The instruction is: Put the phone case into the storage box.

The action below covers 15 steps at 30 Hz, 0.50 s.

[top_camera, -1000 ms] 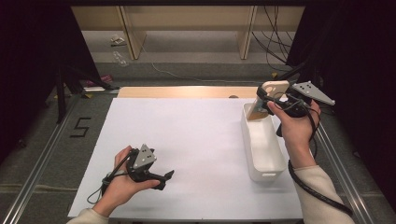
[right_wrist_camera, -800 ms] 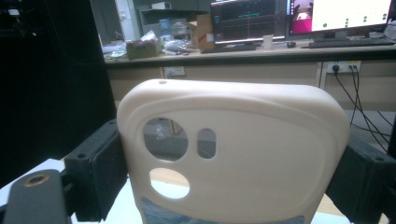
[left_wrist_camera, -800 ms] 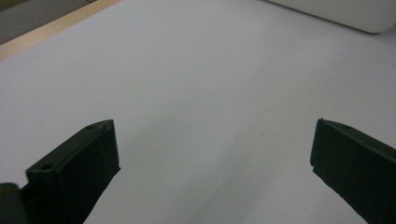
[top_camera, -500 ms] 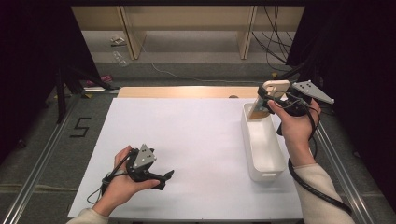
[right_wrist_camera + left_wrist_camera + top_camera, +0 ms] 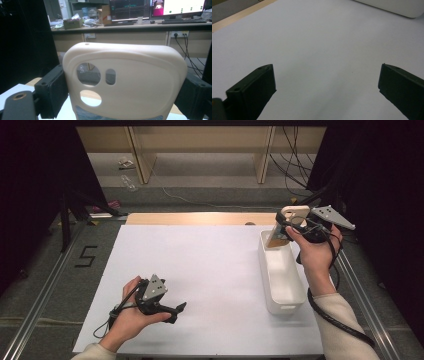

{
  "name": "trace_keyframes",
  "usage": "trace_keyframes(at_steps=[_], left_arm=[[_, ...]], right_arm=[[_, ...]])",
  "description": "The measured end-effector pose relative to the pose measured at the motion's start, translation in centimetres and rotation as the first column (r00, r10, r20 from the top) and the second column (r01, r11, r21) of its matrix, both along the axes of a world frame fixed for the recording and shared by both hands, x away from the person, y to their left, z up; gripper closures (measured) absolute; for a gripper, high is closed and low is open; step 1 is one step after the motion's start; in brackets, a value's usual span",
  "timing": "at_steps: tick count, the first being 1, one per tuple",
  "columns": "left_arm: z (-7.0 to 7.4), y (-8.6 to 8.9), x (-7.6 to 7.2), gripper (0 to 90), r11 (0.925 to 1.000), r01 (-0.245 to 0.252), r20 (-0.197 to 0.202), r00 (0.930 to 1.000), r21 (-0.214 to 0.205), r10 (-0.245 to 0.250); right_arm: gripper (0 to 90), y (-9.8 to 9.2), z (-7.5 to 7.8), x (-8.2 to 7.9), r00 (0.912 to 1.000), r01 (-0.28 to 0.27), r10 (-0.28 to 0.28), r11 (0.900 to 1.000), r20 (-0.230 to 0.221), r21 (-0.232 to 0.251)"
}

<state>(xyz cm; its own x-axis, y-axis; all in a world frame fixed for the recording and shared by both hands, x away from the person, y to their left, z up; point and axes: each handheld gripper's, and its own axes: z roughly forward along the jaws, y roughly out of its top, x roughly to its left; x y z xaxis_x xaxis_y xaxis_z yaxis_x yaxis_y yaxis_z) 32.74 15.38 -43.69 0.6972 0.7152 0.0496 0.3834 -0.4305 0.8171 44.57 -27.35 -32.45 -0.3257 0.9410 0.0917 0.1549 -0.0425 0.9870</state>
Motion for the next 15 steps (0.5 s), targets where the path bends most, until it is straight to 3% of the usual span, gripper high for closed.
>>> trace_keyframes(at_steps=[15], left_arm=[[0.02,0.03,-0.01,0.7,1.0,-0.001,0.0,1.0,0.0,0.001]], right_arm=[[12.7,0.05,-0.01,0.63,1.0,0.008,-0.008,1.0,0.004,-0.003]])
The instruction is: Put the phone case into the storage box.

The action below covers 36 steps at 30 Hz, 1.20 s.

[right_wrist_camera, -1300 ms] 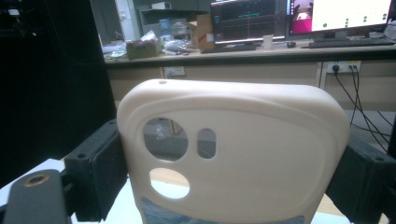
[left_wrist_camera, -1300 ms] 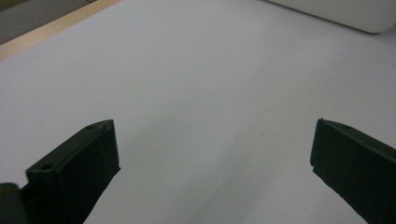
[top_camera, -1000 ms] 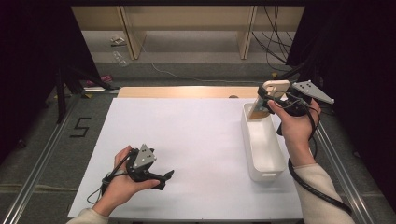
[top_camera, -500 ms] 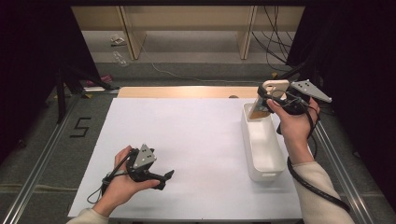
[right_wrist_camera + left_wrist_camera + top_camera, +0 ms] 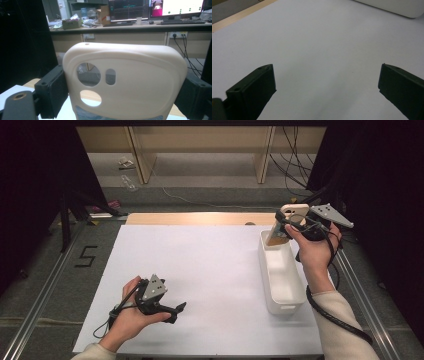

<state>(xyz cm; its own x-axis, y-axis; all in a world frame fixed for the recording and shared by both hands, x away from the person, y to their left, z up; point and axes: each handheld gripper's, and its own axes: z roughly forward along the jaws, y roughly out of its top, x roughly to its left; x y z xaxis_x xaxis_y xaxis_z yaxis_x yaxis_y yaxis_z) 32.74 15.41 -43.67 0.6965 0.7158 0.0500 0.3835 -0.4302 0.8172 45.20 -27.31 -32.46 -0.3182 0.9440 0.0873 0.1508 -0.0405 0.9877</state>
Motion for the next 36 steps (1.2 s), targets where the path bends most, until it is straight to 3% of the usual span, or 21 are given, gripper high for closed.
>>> trace_keyframes(at_steps=[36], left_arm=[[0.0,0.0,0.0,0.7,1.0,0.0,0.0,1.0,-0.001,0.0]], right_arm=[[12.7,0.2,-0.3,1.4,0.9999,0.016,-0.016,0.9997,-0.003,-0.016]])
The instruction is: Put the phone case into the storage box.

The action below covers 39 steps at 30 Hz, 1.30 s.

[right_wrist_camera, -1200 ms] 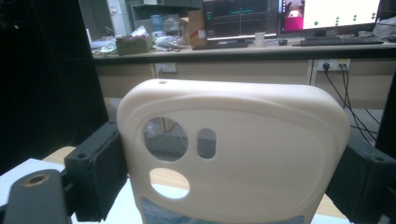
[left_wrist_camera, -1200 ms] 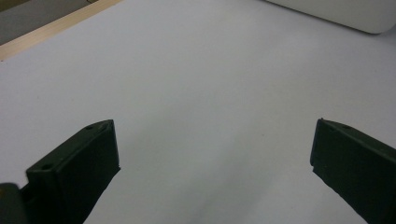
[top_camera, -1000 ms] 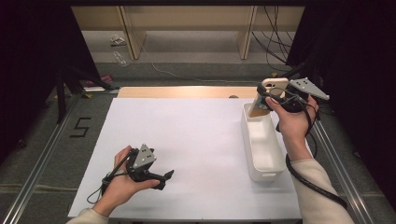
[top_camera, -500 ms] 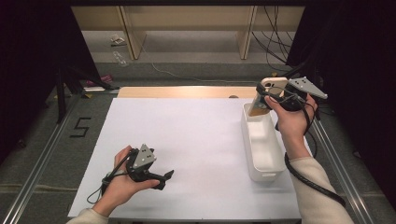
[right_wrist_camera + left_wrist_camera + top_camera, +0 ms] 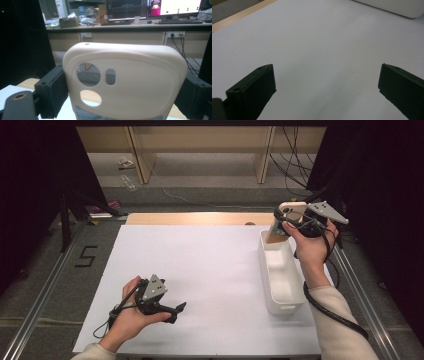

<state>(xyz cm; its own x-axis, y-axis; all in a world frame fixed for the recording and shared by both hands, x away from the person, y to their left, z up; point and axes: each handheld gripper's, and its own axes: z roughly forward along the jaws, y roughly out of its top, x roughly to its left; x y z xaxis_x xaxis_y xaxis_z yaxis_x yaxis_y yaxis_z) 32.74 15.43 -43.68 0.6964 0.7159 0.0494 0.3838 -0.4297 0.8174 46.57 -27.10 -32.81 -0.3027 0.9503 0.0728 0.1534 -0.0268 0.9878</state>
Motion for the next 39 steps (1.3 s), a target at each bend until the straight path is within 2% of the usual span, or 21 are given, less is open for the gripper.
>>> trace_keyframes(at_steps=[14,39], left_arm=[[0.1,0.0,0.0,0.7,1.0,-0.001,0.005,1.0,0.001,0.001],[0.0,0.1,0.0,0.7,1.0,-0.004,0.0,1.0,-0.002,0.004]], right_arm=[[12.7,-0.3,0.0,0.4,1.0,0.008,-0.008,0.9999,-0.004,0.007],[12.7,0.3,-0.7,1.6,0.9998,0.008,-0.008,0.9999,-0.019,-0.009]])
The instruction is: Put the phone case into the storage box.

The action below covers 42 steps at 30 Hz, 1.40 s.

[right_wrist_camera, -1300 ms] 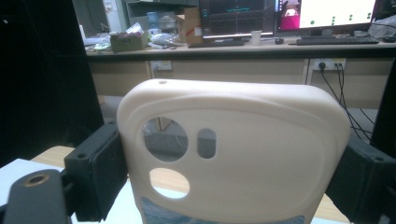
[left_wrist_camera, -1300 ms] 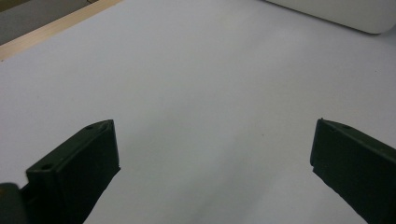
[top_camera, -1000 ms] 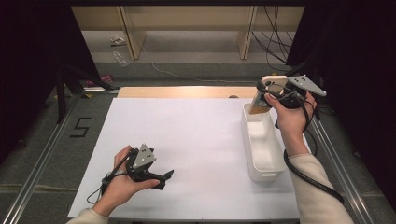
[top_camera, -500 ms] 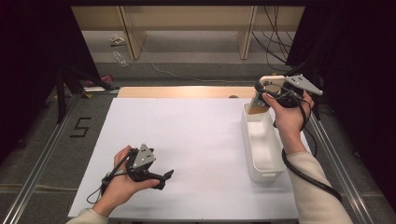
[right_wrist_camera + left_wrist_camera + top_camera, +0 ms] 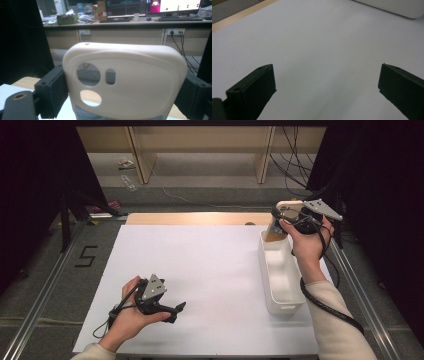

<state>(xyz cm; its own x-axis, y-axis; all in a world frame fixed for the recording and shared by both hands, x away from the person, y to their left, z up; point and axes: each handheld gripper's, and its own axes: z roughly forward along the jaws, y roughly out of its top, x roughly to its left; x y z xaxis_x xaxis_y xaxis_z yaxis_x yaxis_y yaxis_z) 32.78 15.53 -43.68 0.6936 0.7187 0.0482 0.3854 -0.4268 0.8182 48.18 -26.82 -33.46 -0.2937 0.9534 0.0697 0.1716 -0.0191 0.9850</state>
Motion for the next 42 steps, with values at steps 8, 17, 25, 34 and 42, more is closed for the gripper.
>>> trace_keyframes(at_steps=[8,17,25,34,42], left_arm=[[0.0,0.0,0.0,0.7,1.0,0.001,-0.001,1.0,0.0,-0.001],[0.0,0.0,0.0,0.7,1.0,-0.001,-0.001,1.0,0.0,0.001],[0.0,0.0,0.0,0.7,1.0,-0.002,-0.002,1.0,0.0,0.002],[0.0,0.0,0.0,0.7,1.0,0.0,-0.001,1.0,0.0,0.0],[0.0,0.0,0.0,0.7,1.0,0.0,-0.001,1.0,0.0,0.0]], right_arm=[[12.7,0.1,-0.1,0.3,1.0,-0.001,0.001,1.0,-0.004,-0.002],[12.8,0.1,-0.2,0.6,1.0,0.0,0.0,1.0,-0.003,-0.005],[12.7,0.1,-0.3,0.8,1.0,0.002,-0.002,1.0,-0.005,-0.004],[12.7,0.2,-0.3,0.9,1.0,0.004,-0.004,1.0,-0.007,-0.005],[12.8,0.2,-0.5,1.1,0.9999,0.006,-0.006,1.0,-0.011,-0.007]])
